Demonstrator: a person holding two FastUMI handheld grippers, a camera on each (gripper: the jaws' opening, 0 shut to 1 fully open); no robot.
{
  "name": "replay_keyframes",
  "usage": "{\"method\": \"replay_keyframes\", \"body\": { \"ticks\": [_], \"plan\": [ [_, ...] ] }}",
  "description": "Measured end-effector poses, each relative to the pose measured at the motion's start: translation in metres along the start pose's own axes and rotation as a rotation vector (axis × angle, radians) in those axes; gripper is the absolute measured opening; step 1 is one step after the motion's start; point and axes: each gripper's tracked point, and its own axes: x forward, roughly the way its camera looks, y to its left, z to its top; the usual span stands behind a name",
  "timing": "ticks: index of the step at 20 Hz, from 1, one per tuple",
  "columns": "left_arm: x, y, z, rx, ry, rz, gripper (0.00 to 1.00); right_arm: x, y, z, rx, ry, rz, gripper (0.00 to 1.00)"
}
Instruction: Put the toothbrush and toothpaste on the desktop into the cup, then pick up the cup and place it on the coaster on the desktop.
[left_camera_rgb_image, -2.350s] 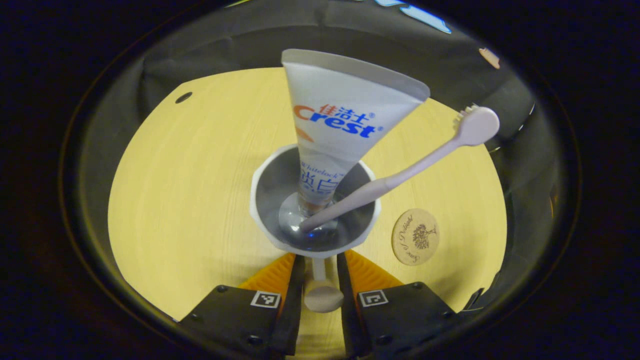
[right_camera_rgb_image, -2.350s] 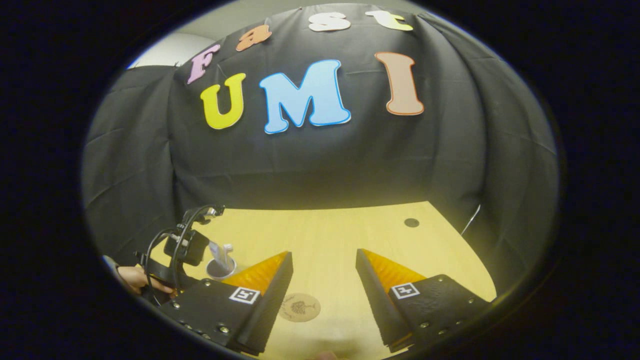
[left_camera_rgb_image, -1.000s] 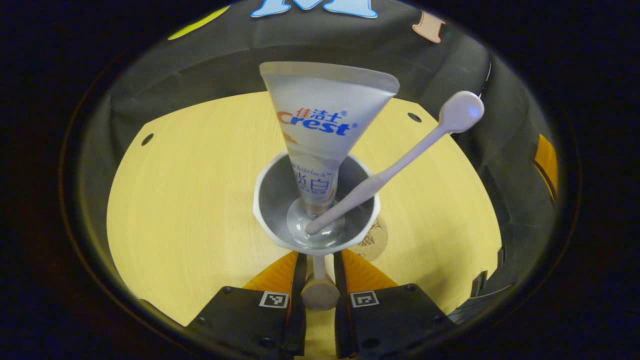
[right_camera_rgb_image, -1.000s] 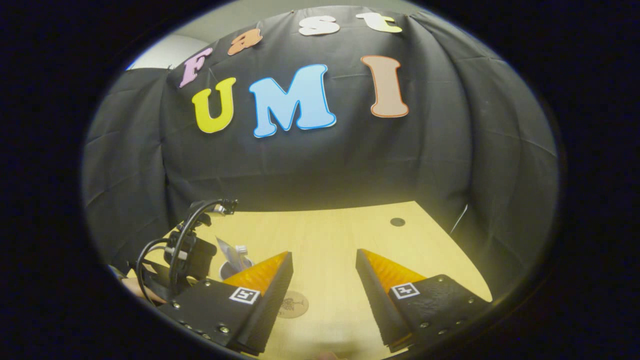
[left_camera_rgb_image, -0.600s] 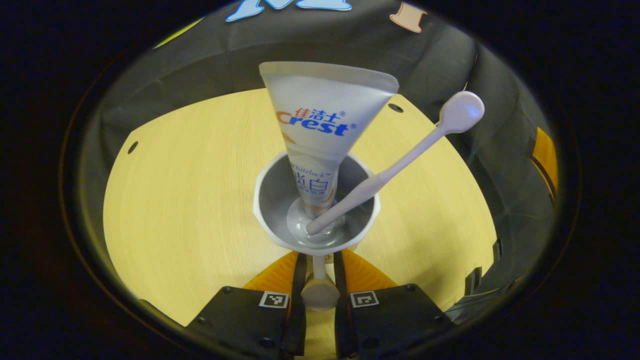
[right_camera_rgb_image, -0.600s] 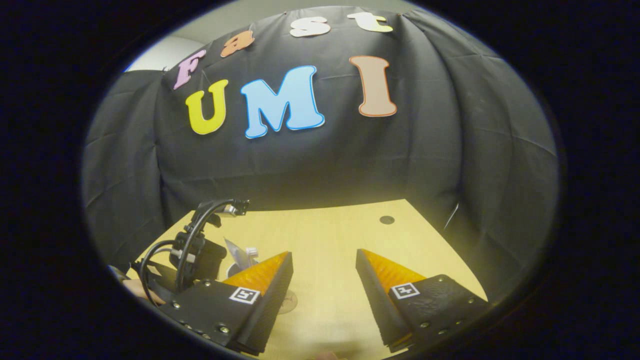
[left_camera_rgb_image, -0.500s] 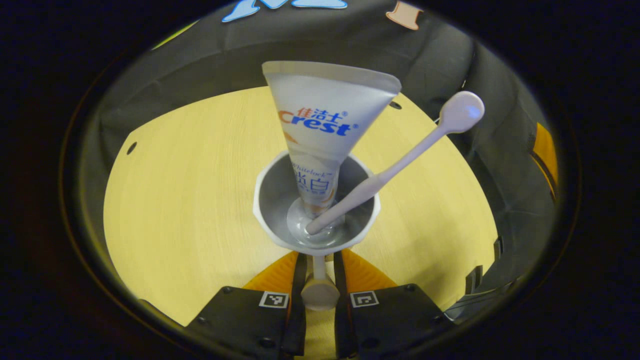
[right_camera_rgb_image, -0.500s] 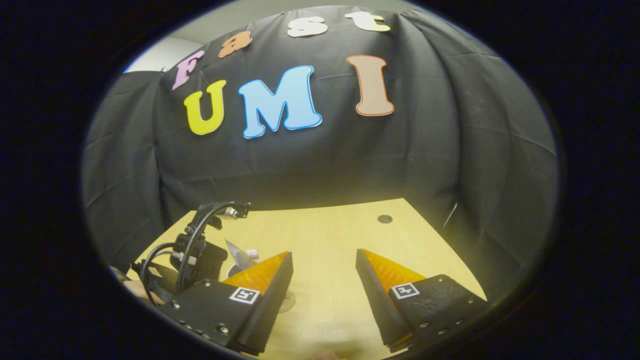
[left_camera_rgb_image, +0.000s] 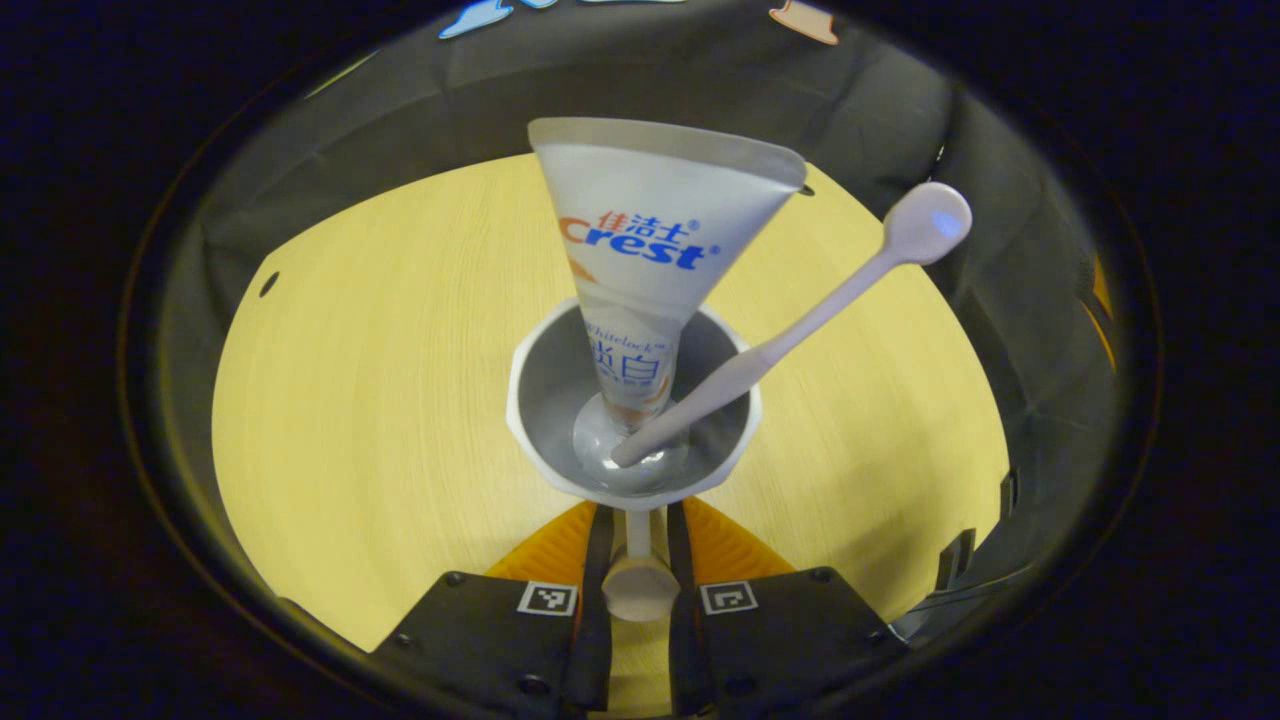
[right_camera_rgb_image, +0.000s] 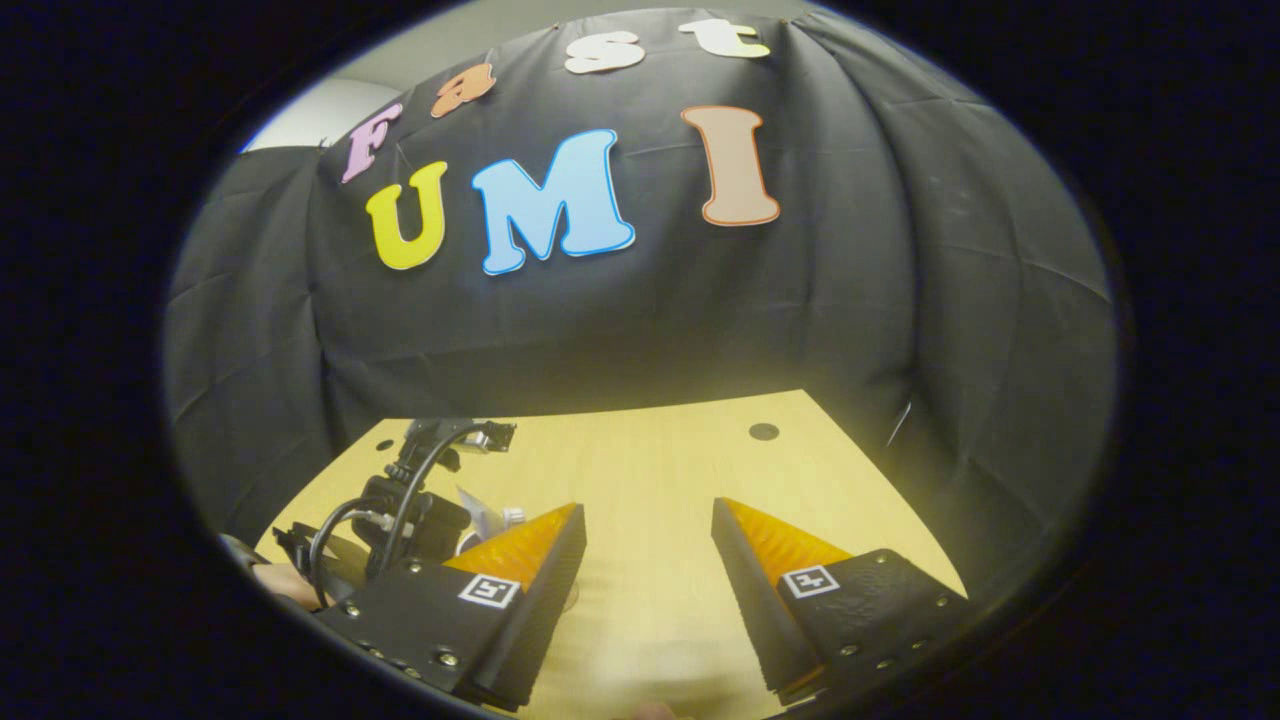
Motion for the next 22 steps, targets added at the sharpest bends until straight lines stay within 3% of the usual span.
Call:
{"method": "replay_keyframes", "body": {
  "ticks": [5,7,10,12,14,18,22],
  "plan": [
    [0.001,-0.006,0.000,-0.012,-0.018,0.002,0.36,-0.003,-0.004,0.002,-0.005,-0.005,0.019,0.80],
    [-0.002,-0.008,-0.001,-0.040,-0.035,-0.011,0.34,-0.006,-0.005,0.004,-0.009,-0.007,0.031,0.80],
    [-0.014,-0.016,-0.003,-0.077,-0.086,-0.041,0.55,-0.011,-0.004,0.007,-0.021,-0.012,0.054,0.80],
    [-0.028,-0.016,-0.002,-0.095,-0.140,-0.046,0.75,-0.012,-0.003,0.010,-0.036,-0.021,0.065,0.80],
    [-0.046,-0.015,0.002,-0.110,-0.210,-0.047,0.71,-0.015,-0.001,0.013,-0.050,-0.033,0.072,0.80],
    [-0.087,-0.009,0.013,-0.115,-0.361,-0.055,0.89,-0.022,0.010,0.020,-0.066,-0.064,0.082,0.80],
    [-0.139,0.002,0.034,-0.085,-0.538,-0.054,0.85,-0.030,0.021,0.032,-0.083,-0.113,0.072,0.80]
  ]
}}
